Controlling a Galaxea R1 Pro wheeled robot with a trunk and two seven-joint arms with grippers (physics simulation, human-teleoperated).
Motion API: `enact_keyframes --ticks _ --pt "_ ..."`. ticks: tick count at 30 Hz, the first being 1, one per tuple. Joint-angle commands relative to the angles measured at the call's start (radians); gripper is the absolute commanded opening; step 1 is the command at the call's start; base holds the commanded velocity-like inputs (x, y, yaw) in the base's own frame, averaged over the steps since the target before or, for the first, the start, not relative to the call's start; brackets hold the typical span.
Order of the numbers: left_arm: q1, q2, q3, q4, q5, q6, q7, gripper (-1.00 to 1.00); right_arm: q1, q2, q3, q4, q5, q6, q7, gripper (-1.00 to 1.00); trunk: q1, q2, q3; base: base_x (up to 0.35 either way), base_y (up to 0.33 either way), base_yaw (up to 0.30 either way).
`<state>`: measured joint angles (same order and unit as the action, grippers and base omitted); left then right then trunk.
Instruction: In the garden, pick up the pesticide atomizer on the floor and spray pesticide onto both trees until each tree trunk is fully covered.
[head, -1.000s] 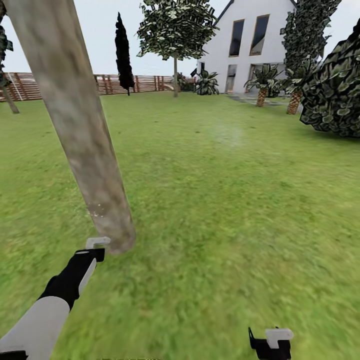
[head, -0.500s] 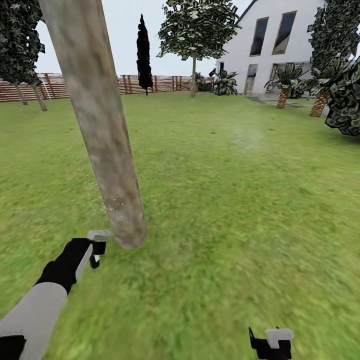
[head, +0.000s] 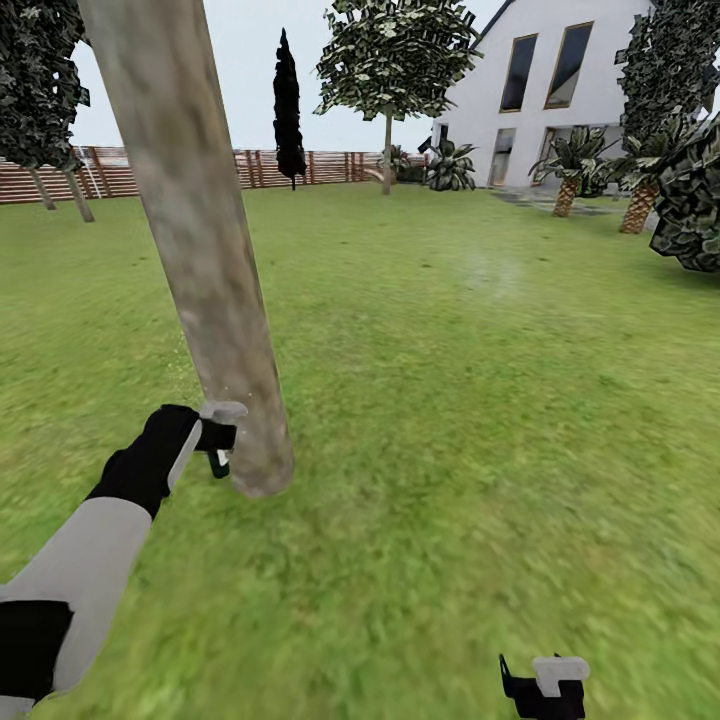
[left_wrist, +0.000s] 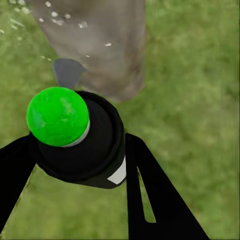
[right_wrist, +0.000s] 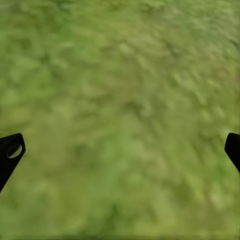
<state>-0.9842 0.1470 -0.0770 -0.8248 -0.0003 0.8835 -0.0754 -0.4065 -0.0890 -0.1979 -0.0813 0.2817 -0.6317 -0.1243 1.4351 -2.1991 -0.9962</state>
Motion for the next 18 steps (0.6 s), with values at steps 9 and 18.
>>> enact_keyframes --ticks 9,18 --pt "-0.03 0.068 -0.003 -0.074 0.003 0.018 -0.021 -1.0 0.0 0.0 0.0 0.0 0.0 0.001 0.0 1.0 0.0 0.0 0.0 -0.089 0.0 0.0" --pt "-0.079 0.066 -0.001 -0.117 0.004 0.097 -0.021 -1.0 0.0 0.0 0.0 0.0 0.0 0.001 0.0 1.0 0.0 0.0 0.0 -0.023 0.0 0.0"
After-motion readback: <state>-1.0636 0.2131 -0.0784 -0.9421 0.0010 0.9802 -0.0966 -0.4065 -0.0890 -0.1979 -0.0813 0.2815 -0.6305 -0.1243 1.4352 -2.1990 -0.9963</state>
